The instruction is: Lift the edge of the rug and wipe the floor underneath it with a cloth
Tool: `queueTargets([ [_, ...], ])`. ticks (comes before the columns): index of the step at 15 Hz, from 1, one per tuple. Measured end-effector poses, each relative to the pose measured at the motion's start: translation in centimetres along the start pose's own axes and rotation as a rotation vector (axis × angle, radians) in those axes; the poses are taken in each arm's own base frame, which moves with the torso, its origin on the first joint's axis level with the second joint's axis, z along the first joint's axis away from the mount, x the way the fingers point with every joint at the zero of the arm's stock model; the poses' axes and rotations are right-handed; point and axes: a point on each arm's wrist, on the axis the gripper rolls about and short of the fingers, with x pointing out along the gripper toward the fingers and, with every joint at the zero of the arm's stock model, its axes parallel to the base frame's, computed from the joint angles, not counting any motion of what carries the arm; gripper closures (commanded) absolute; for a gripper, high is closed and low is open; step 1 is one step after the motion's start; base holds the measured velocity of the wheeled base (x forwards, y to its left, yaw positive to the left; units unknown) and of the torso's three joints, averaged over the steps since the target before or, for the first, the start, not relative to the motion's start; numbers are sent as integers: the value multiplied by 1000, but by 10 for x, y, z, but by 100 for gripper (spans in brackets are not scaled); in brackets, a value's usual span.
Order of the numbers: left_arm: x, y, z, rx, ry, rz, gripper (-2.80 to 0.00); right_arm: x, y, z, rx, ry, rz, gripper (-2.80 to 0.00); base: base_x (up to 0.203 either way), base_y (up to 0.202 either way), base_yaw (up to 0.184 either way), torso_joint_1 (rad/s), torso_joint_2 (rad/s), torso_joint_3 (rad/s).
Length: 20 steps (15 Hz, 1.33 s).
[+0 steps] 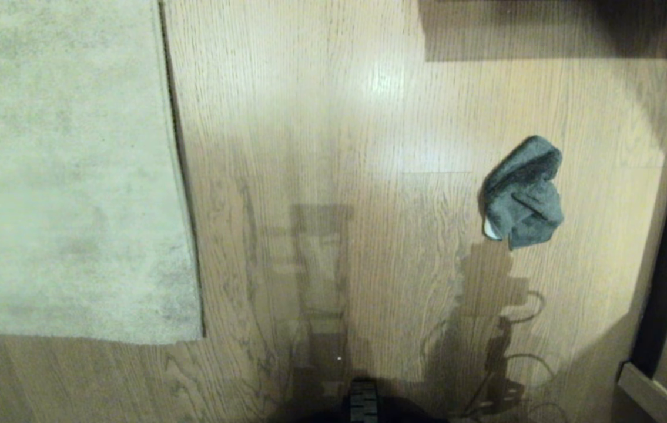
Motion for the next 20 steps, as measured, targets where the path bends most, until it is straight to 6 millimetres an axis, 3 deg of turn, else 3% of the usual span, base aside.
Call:
queueTargets([
  [6, 0, 0, 0, 2, -2, 0, 0, 0, 0, 0, 0, 0, 0, 0, 0, 0, 0, 1, 0, 49],
  [20, 0, 0, 0, -2, 0, 1, 0, 0, 0, 0, 0, 1, 0, 0, 0, 0, 0, 3, 2, 198],
])
